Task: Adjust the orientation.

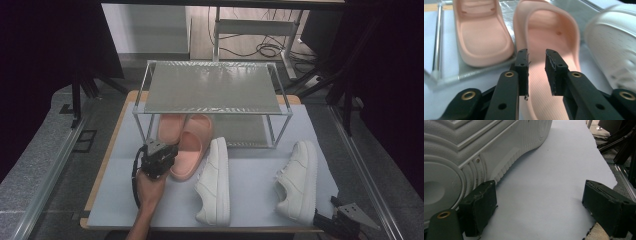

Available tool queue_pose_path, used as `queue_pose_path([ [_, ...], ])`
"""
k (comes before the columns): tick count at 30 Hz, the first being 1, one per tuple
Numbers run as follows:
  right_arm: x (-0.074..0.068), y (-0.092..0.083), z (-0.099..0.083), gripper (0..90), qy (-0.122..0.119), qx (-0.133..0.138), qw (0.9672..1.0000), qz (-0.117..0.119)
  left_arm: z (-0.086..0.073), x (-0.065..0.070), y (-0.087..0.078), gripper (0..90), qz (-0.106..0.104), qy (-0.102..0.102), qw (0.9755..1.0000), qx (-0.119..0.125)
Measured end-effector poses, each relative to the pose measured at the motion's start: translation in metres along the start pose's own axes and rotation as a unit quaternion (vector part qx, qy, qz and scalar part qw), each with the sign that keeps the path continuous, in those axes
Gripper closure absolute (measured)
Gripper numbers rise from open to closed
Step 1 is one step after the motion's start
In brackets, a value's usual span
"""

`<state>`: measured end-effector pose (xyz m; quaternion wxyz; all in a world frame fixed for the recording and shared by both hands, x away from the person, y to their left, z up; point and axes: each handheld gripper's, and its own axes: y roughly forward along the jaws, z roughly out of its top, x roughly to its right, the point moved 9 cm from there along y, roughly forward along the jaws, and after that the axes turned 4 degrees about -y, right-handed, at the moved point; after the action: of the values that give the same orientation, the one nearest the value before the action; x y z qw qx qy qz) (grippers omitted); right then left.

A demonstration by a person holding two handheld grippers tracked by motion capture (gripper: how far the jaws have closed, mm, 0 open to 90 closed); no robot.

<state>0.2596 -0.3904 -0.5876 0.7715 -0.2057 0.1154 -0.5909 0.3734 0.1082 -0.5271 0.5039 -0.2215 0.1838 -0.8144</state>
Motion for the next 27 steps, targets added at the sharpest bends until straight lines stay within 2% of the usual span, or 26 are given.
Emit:
queue_pose_path([
  [5, 0.000, 0.000, 0.000, 12.1, 0.000, 0.000, 1.0000, 0.000, -0.017, 0.005, -0.016, 76.8, -0.025, 0.009, 0.9995, -0.019],
  [13, 0.000, 0.000, 0.000, 12.0, 0.001, 0.000, 1.0000, -0.001, -0.045, 0.015, -0.028, 85.8, -0.035, 0.030, 0.9974, -0.055],
  [20, 0.000, 0.000, 0.000, 12.0, 0.001, 0.001, 1.0000, -0.001, -0.065, 0.021, -0.032, 89.7, -0.031, 0.050, 0.9953, -0.078],
  [27, 0.000, 0.000, 0.000, 12.0, 0.001, 0.001, 1.0000, -0.001, -0.073, 0.019, -0.026, 89.7, -0.024, 0.049, 0.9949, -0.085],
])
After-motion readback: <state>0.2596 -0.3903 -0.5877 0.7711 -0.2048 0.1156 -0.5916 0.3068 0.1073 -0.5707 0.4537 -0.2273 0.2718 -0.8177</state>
